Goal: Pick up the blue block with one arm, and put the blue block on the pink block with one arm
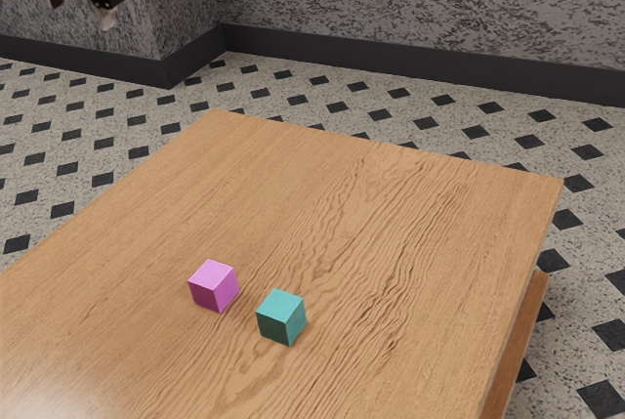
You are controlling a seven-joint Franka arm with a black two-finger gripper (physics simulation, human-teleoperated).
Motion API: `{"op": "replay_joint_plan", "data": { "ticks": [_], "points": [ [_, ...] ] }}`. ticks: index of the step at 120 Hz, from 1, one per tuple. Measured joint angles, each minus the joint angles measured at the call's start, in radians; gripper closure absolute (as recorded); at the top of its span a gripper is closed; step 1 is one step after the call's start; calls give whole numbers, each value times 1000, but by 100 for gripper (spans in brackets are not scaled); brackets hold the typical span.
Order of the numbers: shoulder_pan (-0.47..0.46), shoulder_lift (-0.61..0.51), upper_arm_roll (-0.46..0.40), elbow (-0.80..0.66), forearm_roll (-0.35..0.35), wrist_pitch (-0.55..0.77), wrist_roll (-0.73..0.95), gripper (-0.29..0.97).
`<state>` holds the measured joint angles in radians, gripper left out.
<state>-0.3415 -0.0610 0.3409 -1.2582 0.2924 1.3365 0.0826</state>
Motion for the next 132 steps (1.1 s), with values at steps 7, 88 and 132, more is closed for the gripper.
{"op": "replay_joint_plan", "data": {
  "ticks": [7,88,132],
  "points": [
    [-1,0,-3,0,-5,-3,4,0],
    [-54,32,1,-704,-234,448,-101,0],
    [-185,72,2,-879,-298,676,-224,0]
  ]
}}
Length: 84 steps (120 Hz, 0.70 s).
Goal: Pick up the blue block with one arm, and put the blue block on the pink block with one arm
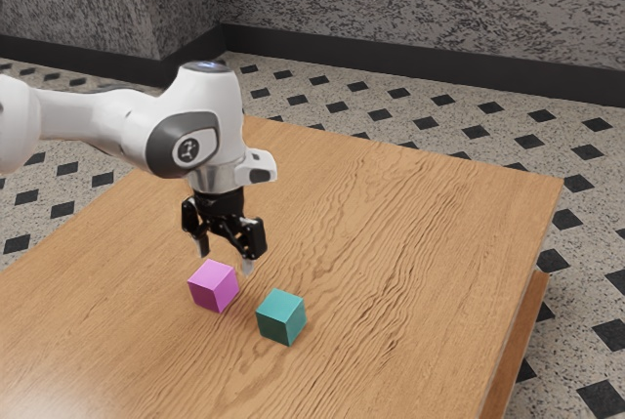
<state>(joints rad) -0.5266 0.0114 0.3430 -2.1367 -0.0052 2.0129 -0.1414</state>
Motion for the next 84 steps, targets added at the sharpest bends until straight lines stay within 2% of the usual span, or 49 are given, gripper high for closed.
{"op": "replay_joint_plan", "data": {
  "ticks": [14,34,66,84],
  "points": [
    [-67,16,-1,-3,-10,45,-30,0],
    [-174,99,0,-4,-33,97,-63,0],
    [-154,153,21,1,-33,140,-77,0],
    [-105,170,23,2,-33,153,-62,0]
  ]
}}
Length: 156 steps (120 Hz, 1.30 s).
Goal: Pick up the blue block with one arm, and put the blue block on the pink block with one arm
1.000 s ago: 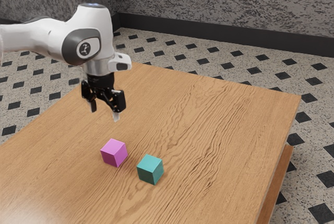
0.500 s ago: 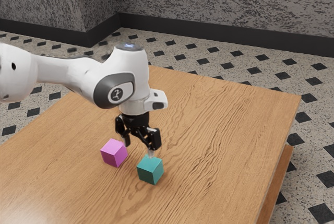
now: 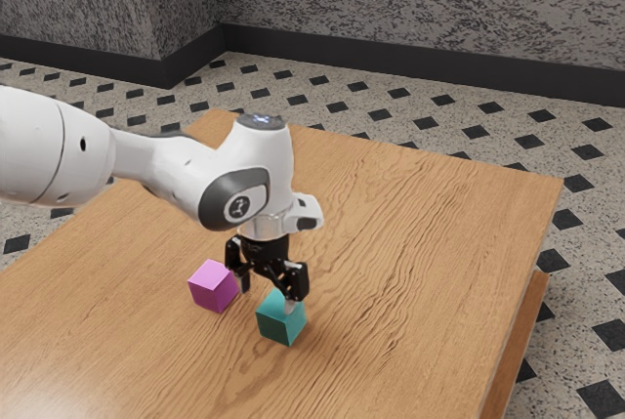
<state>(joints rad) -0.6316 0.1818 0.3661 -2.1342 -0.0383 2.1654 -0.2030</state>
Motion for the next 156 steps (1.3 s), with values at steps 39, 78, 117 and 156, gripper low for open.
{"op": "replay_joint_plan", "data": {
  "ticks": [39,78,117,156],
  "points": [
    [13,66,-9,9,-30,43,45,0],
    [15,116,-11,14,-101,73,72,11],
    [19,125,-8,14,-138,80,87,28],
    [10,68,78,62,-134,42,155,31]
  ]
}}
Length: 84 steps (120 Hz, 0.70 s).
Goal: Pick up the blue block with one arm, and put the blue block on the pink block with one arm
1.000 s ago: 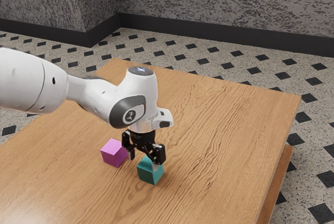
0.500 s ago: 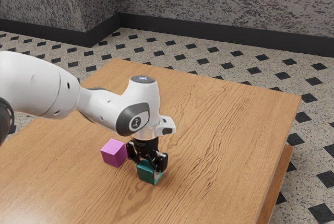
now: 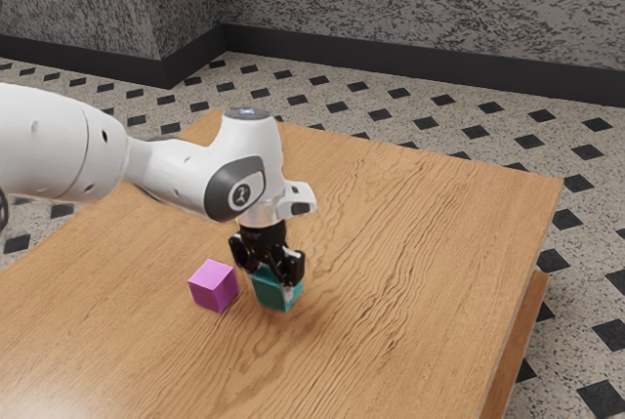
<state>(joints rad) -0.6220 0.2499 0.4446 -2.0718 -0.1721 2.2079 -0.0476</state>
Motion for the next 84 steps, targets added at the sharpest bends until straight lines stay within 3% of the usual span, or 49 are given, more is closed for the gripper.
{"op": "replay_joint_plan", "data": {
  "ticks": [43,84],
  "points": [
    [-16,-80,188,0,23,-118,124,31],
    [-5,-80,239,-11,62,-169,216,36]
  ]
}}
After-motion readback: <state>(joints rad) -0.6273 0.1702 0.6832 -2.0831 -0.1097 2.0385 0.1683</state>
